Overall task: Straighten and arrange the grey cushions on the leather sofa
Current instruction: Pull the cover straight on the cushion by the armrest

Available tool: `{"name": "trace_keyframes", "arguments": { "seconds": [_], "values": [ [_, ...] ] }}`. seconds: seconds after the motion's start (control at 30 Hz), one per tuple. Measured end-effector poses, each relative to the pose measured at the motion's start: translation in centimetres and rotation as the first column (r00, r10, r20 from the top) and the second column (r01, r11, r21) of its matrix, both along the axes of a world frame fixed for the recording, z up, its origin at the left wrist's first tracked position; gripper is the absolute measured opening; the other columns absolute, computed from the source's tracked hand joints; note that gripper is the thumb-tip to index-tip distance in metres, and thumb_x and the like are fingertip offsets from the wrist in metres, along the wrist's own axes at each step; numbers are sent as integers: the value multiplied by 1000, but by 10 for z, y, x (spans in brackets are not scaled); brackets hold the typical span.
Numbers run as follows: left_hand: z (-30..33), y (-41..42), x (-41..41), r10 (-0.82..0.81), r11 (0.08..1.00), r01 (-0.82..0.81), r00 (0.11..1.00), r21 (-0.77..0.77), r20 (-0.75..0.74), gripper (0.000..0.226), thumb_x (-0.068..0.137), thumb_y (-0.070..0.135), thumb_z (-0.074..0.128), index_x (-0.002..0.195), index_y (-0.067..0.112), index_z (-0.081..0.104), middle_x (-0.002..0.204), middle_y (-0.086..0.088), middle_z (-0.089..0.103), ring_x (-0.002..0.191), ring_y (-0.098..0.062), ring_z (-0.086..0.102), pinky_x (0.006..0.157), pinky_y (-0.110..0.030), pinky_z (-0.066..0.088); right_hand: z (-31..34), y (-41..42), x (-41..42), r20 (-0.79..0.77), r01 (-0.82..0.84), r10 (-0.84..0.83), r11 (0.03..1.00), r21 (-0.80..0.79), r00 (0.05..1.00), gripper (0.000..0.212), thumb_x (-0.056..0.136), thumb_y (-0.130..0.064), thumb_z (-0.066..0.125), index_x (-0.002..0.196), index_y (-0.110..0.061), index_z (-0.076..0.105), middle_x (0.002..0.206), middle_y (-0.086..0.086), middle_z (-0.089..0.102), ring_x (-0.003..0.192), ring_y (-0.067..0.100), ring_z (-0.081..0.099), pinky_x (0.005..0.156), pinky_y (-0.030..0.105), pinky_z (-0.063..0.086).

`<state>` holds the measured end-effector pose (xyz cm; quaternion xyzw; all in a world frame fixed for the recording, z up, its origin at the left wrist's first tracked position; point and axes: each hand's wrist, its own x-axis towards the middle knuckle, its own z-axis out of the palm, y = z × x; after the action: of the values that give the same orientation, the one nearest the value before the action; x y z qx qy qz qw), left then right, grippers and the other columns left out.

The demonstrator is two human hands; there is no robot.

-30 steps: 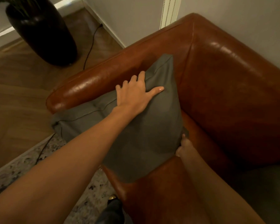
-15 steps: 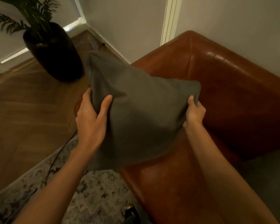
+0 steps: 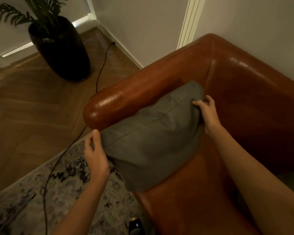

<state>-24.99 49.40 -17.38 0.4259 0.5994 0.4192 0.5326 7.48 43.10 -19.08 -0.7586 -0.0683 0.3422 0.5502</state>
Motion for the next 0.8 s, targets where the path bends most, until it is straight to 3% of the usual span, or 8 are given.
{"name": "trace_keyframes", "arguments": {
  "seconds": [0.13, 0.23, 0.3, 0.37, 0.47, 0.53, 0.67, 0.8],
  "values": [
    [-8, 2, -1, 14, 1000, -14, 1000, -2, -27, 54, 94, 56, 41, 126, 16, 57, 118, 3, 63, 106, -9, 61, 93, -32, 51, 12, 14, 22, -44, -11, 17, 992, 123, 999, 43, 96, -37, 49, 137, -23, 55, 131, 0, 60, 118, 19, 57, 92, 32, 49],
    [-12, 4, 1, 45, 999, -45, 996, 7, -72, 58, 92, 60, 39, 125, 15, 57, 118, -1, 62, 106, -12, 61, 90, -31, 50, 21, 27, 34, 66, -88, 87, 996, 6, 994, 30, 103, -34, 44, 123, -24, 64, 126, -1, 63, 115, 17, 56, 95, 32, 46],
    [-14, 5, 1, 59, 998, -58, 995, 9, -86, 55, 95, 58, 39, 124, 15, 56, 116, 0, 62, 104, -10, 60, 85, -27, 49, 28, 34, 43, 98, -131, 141, 987, -98, 985, 23, 102, -32, 45, 108, -25, 67, 114, -1, 63, 109, 18, 56, 84, 32, 45],
    [-16, 5, 1, 59, 998, -58, 994, 20, -90, 49, 98, 52, 39, 121, 13, 56, 113, -1, 62, 102, -10, 61, 80, -23, 47, 37, 38, 54, 20, -194, 201, 963, -187, 979, 21, 100, -39, 46, 95, -27, 62, 111, 2, 61, 98, 17, 54, 74, 30, 44],
    [-18, 5, 2, 65, 997, -62, 993, 39, -96, 48, 99, 48, 39, 118, 7, 55, 108, -3, 62, 95, -11, 62, 76, -20, 49, 43, 40, 73, -84, -343, 332, 904, -255, 939, 31, 95, -53, 53, 102, -24, 61, 109, -3, 57, 96, 13, 53, 86, 35, 50],
    [-20, 4, 5, 79, 996, -74, 992, 52, -102, 46, 101, 45, 39, 115, 5, 55, 102, -3, 61, 86, -5, 61, 70, -14, 48, 45, 42, 78, -52, -386, 387, 881, -274, 920, 29, 95, -41, 59, 112, -18, 64, 113, -5, 60, 97, 9, 56, 85, 34, 51],
    [-21, 3, 9, 123, 991, -116, 985, 71, -117, 41, 102, 43, 38, 107, 7, 57, 92, 4, 60, 73, 7, 59, 63, -8, 44, 46, 43, 79, 57, -220, 233, 960, -171, 971, 4, 92, -19, 67, 93, -14, 68, 106, -3, 66, 103, 11, 61, 83, 33, 50],
    [-21, 4, 8, 172, 983, -159, 972, 86, -162, 54, 102, 43, 39, 116, -6, 57, 105, -18, 62, 91, -23, 61, 62, -12, 44, 30, 33, 73, -129, 119, -104, 986, 120, 986, 7, 87, -12, 70, 88, -19, 68, 100, -2, 69, 99, 13, 65, 80, 37, 53]
  ]
}}
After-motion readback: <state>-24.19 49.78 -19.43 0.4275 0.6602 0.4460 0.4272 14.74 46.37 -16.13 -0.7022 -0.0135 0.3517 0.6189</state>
